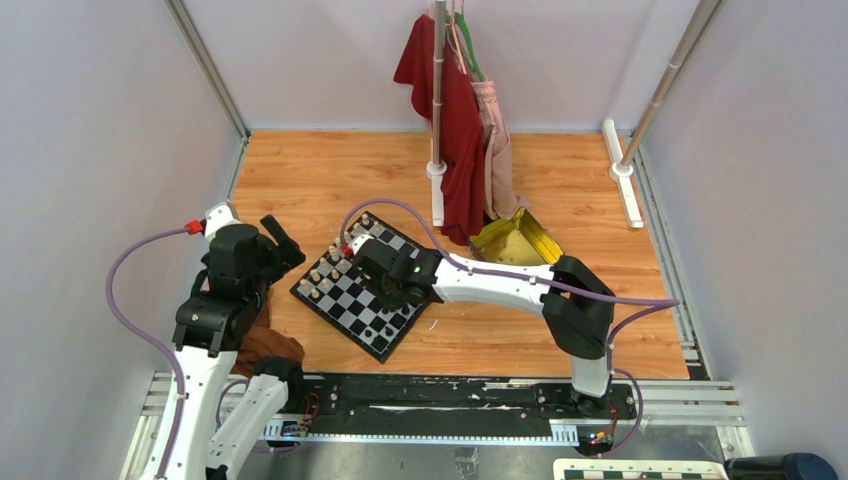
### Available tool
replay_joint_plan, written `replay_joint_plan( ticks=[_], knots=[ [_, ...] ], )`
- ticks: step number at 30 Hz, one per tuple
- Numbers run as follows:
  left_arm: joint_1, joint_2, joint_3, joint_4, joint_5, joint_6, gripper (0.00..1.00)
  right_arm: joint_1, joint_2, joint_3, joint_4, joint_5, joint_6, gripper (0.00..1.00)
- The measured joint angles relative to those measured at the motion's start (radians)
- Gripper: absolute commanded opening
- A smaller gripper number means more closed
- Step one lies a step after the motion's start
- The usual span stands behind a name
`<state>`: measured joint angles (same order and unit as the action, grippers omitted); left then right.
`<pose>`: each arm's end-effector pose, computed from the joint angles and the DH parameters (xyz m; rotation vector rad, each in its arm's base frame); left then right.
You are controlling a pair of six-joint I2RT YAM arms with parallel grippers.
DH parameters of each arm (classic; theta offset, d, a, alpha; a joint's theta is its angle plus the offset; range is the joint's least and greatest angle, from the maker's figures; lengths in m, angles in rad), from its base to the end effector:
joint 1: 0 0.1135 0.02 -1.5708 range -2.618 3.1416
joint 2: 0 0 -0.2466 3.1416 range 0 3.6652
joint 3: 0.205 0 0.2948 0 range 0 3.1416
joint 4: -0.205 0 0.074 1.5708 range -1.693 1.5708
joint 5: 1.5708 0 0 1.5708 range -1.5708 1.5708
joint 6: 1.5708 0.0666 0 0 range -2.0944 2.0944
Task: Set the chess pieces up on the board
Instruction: Place the chess piece on the chessboard.
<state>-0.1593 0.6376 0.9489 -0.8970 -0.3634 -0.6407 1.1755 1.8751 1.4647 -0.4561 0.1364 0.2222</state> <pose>0.1931 -0.0070 0.3305 -0.7032 1.9945 -0.0837 0.1906 0.4332 0.1820 -1.0826 2.2322 0.4566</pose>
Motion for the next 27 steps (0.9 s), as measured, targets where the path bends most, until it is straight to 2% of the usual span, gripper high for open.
replay_joint_plan(
  ticks=[27],
  knots=[
    [0.000, 0.051, 0.000, 0.006, -0.001, 0.032, 1.00, -0.053, 0.067, -0.005, 0.045, -0.032, -0.022, 0.00]
  ],
)
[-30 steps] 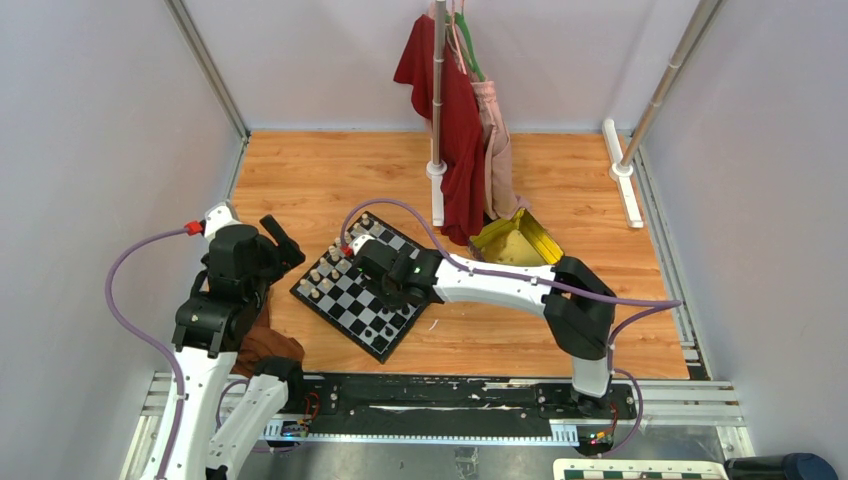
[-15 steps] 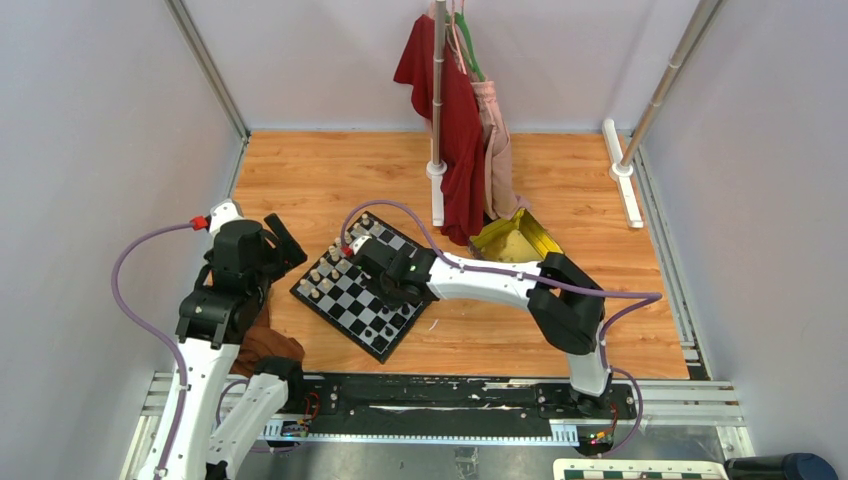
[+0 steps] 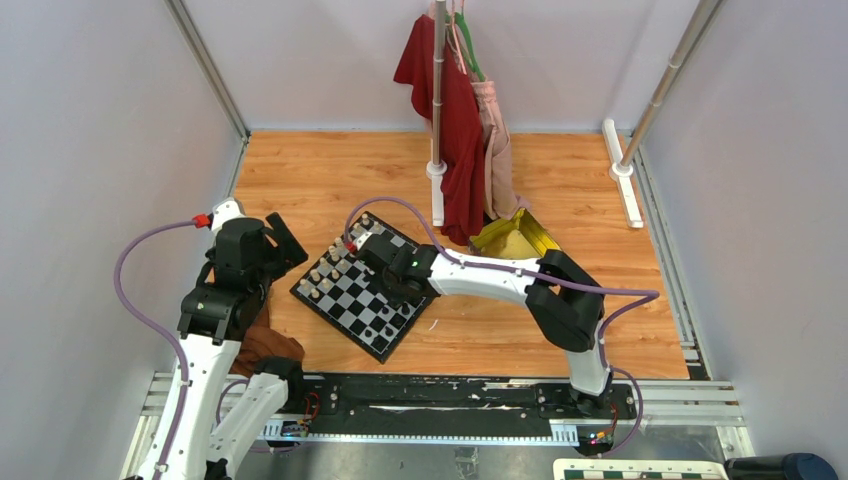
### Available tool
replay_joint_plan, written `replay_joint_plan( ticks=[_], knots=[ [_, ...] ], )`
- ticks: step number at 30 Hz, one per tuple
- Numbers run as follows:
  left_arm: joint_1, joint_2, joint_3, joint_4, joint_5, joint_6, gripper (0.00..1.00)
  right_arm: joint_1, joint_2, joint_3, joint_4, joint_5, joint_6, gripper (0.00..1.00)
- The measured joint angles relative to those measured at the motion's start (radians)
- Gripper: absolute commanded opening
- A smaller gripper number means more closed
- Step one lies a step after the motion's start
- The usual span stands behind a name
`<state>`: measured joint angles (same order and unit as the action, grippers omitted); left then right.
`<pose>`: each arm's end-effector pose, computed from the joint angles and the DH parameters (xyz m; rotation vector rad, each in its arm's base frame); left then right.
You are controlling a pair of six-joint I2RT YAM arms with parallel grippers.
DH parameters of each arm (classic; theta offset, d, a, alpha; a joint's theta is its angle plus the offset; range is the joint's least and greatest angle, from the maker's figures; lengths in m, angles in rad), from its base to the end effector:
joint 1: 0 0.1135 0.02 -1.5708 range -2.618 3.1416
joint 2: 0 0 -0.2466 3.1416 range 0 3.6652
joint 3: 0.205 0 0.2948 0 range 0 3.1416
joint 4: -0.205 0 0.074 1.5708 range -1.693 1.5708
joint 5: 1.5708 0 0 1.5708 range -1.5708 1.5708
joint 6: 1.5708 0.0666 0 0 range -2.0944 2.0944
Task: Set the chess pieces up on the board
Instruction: Place the chess piece on the chessboard.
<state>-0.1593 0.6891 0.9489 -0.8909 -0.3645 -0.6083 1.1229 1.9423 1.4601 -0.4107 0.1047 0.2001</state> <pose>0.2044 -0.0088 0.3221 -0.6734 2.0471 -0.0413 0.2146 0.4306 0.1534 -1.0758 2.2678 0.4398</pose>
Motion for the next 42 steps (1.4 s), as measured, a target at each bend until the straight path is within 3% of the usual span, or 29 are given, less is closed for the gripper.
replay_joint_plan(
  ticks=[26, 42],
  knots=[
    [0.000, 0.000, 0.000, 0.000, -0.003, 0.003, 1.00, -0.013, 0.021, -0.027, 0.031, -0.037, -0.003, 0.01],
    [0.000, -0.004, 0.000, 0.000, -0.003, 0.003, 1.00, -0.018, 0.021, -0.030, 0.037, -0.054, -0.002, 0.25]
  ],
)
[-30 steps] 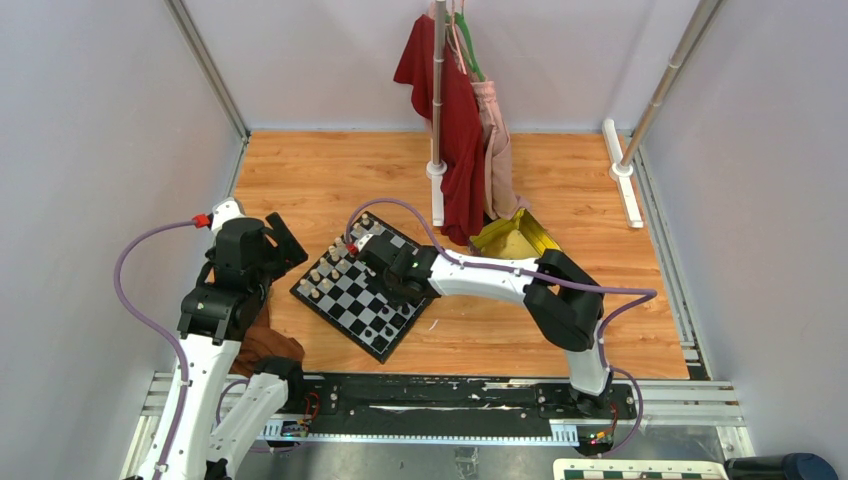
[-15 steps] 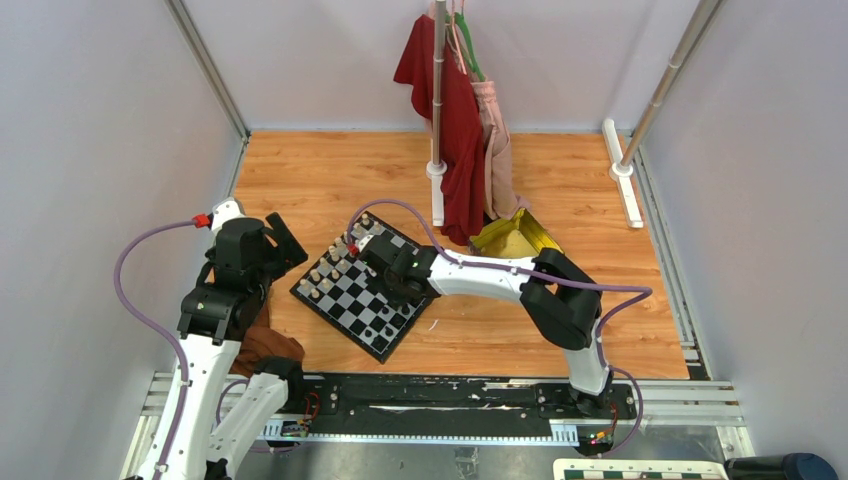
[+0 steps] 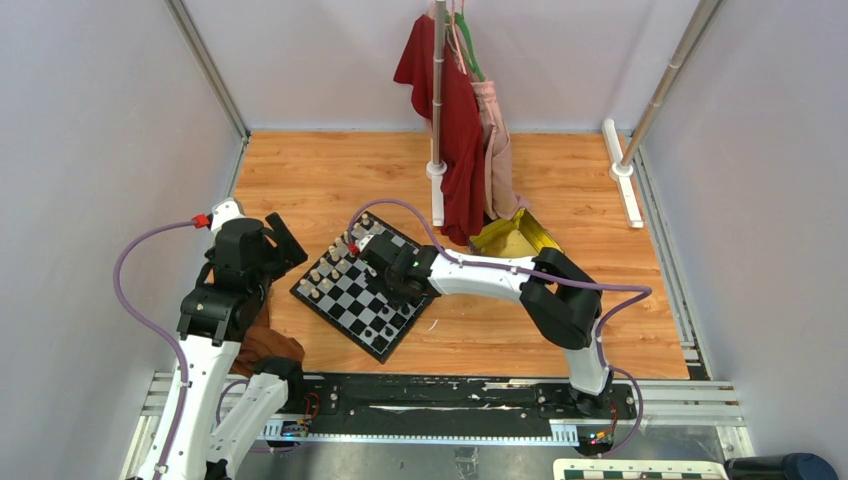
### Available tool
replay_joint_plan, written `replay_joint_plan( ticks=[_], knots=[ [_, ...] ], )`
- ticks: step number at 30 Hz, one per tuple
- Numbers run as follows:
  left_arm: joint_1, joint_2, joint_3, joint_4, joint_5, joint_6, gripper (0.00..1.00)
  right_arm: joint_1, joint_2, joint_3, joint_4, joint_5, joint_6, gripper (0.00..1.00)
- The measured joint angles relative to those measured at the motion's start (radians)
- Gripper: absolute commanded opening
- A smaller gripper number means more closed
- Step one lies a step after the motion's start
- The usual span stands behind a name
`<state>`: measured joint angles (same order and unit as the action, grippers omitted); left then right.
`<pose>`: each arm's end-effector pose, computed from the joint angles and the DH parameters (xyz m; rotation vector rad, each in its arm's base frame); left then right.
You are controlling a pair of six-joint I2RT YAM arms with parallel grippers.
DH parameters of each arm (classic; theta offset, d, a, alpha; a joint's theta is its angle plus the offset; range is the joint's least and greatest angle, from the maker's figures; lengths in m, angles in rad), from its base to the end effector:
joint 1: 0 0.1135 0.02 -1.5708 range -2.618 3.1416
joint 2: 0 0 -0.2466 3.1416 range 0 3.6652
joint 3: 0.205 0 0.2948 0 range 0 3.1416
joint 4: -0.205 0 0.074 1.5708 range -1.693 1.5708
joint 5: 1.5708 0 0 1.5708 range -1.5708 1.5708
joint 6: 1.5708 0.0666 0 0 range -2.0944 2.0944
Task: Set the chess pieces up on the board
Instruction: Place the chess piece on the chessboard.
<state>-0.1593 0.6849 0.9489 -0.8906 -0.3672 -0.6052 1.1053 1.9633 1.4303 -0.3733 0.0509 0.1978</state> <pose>0.2035 -0.0085 0.3229 -0.6712 2.0427 -0.0389 0.2185 0.4275 0.1358 -1.0940 2.2943 0.4804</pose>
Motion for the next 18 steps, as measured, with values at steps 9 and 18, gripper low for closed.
replay_joint_plan(
  ticks=[9, 18],
  knots=[
    [0.000, 0.000, 0.000, 0.000, 0.000, 0.000, 1.00, 0.000, 0.007, -0.001, -0.001, -0.002, 0.000, 0.29],
    [0.000, 0.000, 0.000, 0.000, 0.000, 0.000, 1.00, 0.000, 0.012, 0.000, -0.002, -0.006, -0.002, 0.30]
  ],
)
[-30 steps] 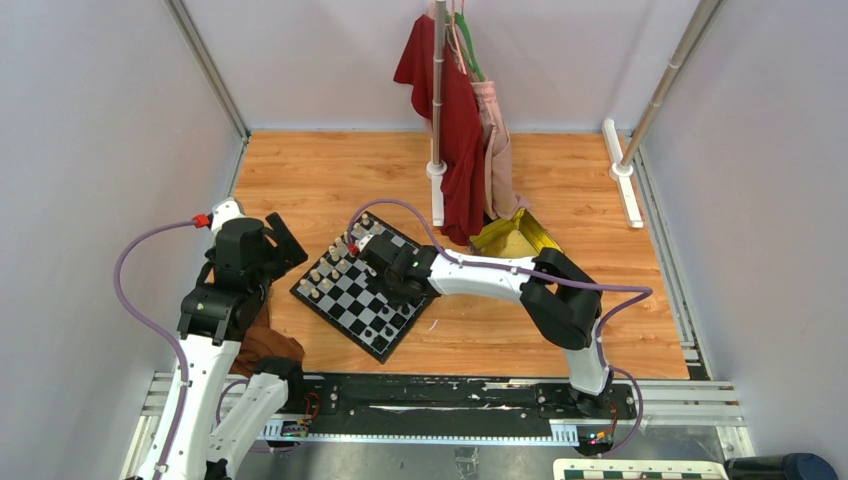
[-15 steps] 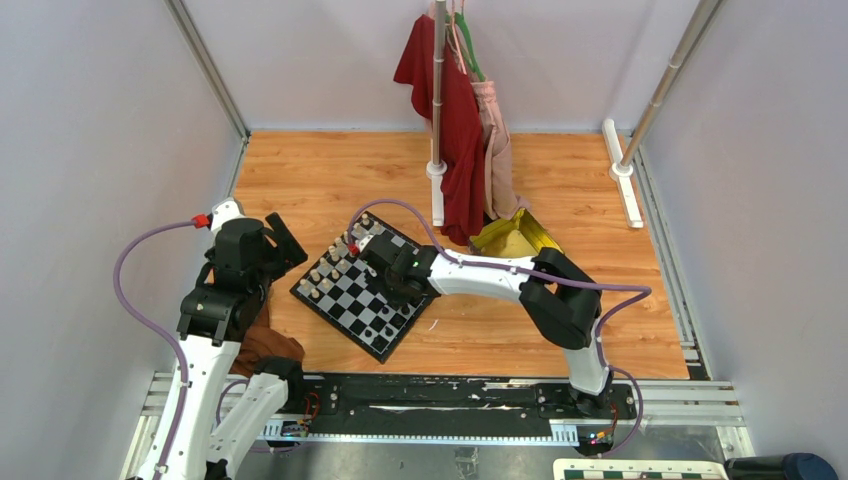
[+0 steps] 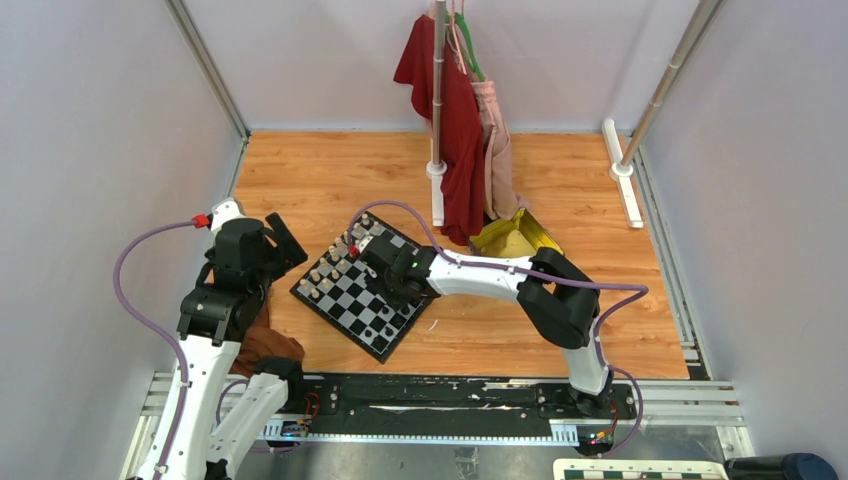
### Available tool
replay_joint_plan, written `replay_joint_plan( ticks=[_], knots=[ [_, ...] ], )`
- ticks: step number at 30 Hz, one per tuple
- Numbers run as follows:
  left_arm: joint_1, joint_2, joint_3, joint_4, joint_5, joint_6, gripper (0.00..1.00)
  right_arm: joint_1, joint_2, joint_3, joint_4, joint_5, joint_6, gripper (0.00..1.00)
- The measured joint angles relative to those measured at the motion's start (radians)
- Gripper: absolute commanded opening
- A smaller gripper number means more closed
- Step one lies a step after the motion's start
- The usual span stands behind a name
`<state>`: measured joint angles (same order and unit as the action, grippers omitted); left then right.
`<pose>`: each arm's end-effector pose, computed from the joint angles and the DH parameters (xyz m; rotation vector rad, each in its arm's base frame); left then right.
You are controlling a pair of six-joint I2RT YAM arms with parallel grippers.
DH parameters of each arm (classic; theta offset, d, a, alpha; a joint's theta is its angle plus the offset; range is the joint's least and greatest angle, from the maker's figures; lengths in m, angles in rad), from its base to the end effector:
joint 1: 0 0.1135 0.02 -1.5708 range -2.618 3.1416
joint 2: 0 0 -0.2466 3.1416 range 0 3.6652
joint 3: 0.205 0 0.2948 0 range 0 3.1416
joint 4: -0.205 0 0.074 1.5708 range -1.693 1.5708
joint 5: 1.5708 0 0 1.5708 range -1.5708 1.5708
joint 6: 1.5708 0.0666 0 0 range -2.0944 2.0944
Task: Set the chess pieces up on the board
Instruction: Place the chess piece on the chessboard, then move the storage box to the center of the board.
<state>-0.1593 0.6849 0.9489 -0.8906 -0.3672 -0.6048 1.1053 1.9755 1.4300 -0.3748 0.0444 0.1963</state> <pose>0.2035 -0.0085 0.3229 -0.6708 2.0429 -0.0387 0.2181 0.4277 0.1299 -1.1053 2.3058 0.4772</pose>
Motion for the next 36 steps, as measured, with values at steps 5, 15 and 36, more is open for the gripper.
replay_joint_plan(
  ticks=[5, 15, 36],
  knots=[
    [0.000, 0.000, 0.000, 0.000, 0.000, 0.000, 1.00, 0.000, 0.000, 0.005, -0.007, 0.000, -0.006, 0.30],
    [0.000, 0.000, 0.000, 0.000, 0.000, 0.000, 1.00, 0.000, 0.000, 0.046, -0.022, 0.001, -0.014, 0.30],
    [0.000, 0.008, 0.000, 0.014, -0.049, -0.026, 1.00, -0.108, -0.386, -0.047, -0.035, 0.274, -0.034, 0.41]
  ],
)
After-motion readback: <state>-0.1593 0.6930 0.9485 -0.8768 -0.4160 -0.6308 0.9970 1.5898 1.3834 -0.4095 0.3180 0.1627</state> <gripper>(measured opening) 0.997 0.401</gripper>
